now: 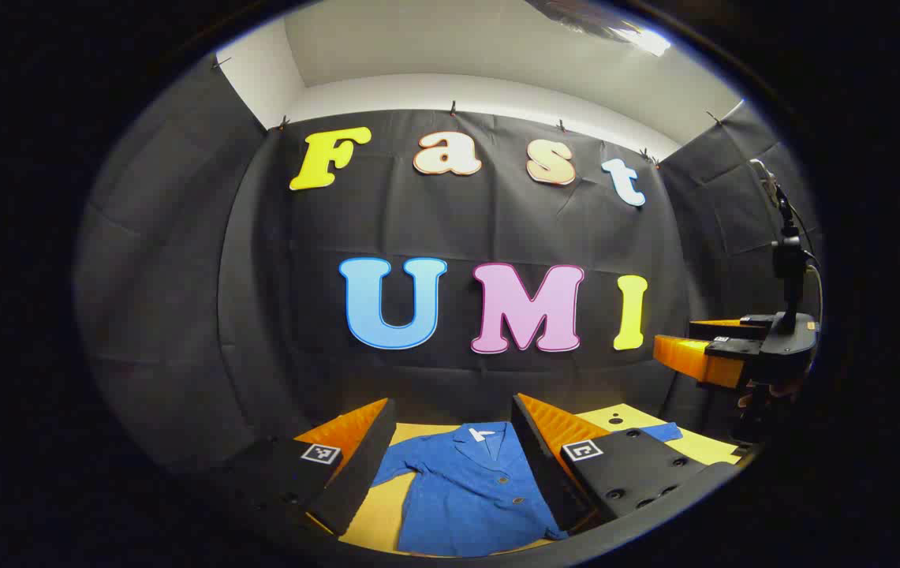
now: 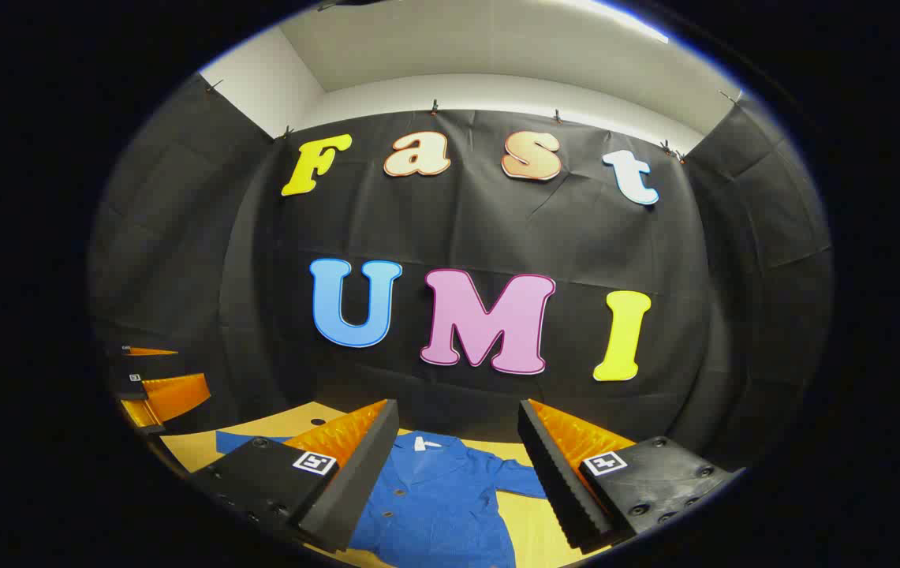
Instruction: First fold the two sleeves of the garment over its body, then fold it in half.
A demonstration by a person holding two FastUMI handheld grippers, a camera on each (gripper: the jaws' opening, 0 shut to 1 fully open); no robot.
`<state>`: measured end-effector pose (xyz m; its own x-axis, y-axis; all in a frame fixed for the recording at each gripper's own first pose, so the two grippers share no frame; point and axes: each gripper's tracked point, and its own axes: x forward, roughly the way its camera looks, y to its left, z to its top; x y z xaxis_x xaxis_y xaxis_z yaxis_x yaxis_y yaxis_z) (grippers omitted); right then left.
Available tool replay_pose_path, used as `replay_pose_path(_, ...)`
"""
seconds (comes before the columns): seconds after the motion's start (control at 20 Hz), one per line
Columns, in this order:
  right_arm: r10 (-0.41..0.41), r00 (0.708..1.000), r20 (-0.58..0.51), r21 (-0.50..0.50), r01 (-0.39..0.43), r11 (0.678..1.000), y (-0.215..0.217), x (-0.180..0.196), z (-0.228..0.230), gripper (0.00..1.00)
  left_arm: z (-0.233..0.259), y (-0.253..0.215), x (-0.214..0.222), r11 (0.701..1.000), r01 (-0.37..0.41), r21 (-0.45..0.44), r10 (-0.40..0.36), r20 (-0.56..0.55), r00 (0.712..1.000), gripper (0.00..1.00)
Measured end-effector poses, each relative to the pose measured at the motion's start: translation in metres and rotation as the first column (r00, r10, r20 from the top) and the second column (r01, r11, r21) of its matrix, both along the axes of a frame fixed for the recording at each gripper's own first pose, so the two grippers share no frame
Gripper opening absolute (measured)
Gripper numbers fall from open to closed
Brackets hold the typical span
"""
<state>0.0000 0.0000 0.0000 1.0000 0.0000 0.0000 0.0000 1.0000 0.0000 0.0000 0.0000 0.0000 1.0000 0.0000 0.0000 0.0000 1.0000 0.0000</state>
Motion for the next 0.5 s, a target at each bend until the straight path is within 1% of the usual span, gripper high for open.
replay_pose_path(0.1,-0.003,1.000,-0.010,0.011,0.003,1.000,-0.006,0.005,-0.004,0.97,0.002,-0.005,0.004,1.000,0.005,0.015,-0.005,0.004,1.000,0.84)
replay_pose_path(0.15,-0.006,1.000,-0.012,0.017,0.006,1.000,-0.009,0.008,-0.006,1.00,0.002,-0.007,0.008,1.000,0.001,0.030,-0.001,0.004,1.000,0.84)
replay_pose_path(0.2,-0.010,1.000,-0.011,0.022,0.010,1.000,-0.013,0.009,-0.005,0.97,0.003,-0.007,0.012,0.999,-0.003,0.045,0.003,0.002,1.000,0.84)
replay_pose_path(0.25,-0.011,1.000,-0.009,0.023,0.012,1.000,-0.015,0.010,-0.004,1.00,0.002,-0.010,0.015,0.999,-0.002,0.049,0.002,0.003,1.000,0.84)
replay_pose_path(0.3,-0.012,1.000,-0.006,0.021,0.012,1.000,-0.017,0.012,-0.004,0.97,0.004,-0.012,0.018,0.999,0.000,0.039,0.000,0.005,1.000,0.84)
replay_pose_path(0.4,-0.010,1.000,-0.005,0.014,0.010,1.000,-0.020,0.015,-0.007,0.97,0.005,-0.016,0.024,1.000,0.005,0.001,-0.005,0.003,1.000,0.84)
replay_pose_path(0.45,-0.009,1.000,-0.008,0.012,0.009,1.000,-0.022,0.016,-0.009,1.00,0.005,-0.017,0.026,1.000,0.003,-0.015,-0.003,0.002,1.000,0.84)
replay_pose_path(0.5,-0.008,1.000,-0.013,0.013,0.008,1.000,-0.022,0.016,-0.012,1.00,0.004,-0.017,0.028,1.000,0.000,-0.022,0.000,0.000,1.000,0.84)
